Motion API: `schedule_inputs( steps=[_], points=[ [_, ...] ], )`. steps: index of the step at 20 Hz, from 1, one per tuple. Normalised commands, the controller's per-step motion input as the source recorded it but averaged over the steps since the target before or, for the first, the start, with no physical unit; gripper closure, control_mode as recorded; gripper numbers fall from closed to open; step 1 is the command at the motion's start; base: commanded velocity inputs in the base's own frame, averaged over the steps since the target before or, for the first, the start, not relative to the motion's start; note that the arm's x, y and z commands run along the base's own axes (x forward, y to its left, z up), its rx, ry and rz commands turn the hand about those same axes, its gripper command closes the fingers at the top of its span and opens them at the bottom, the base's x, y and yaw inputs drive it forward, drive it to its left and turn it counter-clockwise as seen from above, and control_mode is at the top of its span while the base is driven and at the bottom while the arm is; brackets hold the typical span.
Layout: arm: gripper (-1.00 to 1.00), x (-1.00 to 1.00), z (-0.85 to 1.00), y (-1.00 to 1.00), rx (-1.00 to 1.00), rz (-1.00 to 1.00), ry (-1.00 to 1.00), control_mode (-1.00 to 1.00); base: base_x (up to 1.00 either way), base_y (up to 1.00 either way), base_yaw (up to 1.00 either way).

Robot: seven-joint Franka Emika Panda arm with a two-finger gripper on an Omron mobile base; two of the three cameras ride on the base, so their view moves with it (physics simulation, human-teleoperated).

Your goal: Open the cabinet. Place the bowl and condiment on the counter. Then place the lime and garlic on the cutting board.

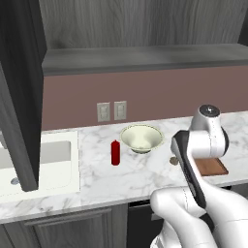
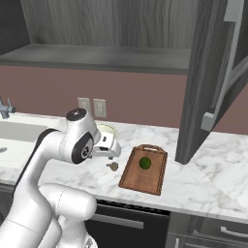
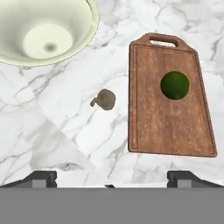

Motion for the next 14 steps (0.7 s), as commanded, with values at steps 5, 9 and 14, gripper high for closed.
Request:
schedule_inputs(
  steps=[5, 9, 14],
  points=[
    [-1.0, 0.11, -0.19, 0.0, 0.0, 0.14, 0.01, -1.0, 0.0, 0.0, 0.0],
    [-1.0, 0.15, -0.19, 0.0, 0.0, 0.14, 0.02, -1.0, 0.0, 0.0, 0.0],
    [-1.0, 0.25, -0.16, 0.0, 0.0, 0.1, 0.07, -1.0, 0.0, 0.0, 0.0]
  ],
)
